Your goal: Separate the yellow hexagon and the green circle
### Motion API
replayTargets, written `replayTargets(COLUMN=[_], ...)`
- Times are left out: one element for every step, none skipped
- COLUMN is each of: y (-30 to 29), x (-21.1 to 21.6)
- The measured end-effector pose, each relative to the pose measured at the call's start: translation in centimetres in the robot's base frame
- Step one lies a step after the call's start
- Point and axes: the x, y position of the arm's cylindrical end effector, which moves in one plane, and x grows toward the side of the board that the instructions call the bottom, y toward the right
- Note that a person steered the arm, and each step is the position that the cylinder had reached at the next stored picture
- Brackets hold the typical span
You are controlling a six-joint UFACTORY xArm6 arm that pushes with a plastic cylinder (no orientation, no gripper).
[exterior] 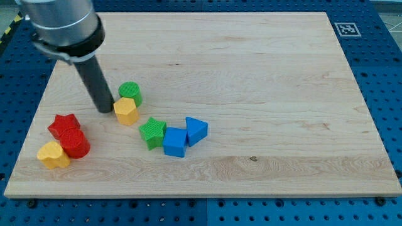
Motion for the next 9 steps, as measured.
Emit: replayTargets(y=[2.0, 3.2, 3.2, 3.2, 3.3, 4.7, 6.1, 6.3, 6.3], x=[-0.8, -0.8, -0.7, -0.1, 0.3, 0.3, 0.4, 0.4, 0.4])
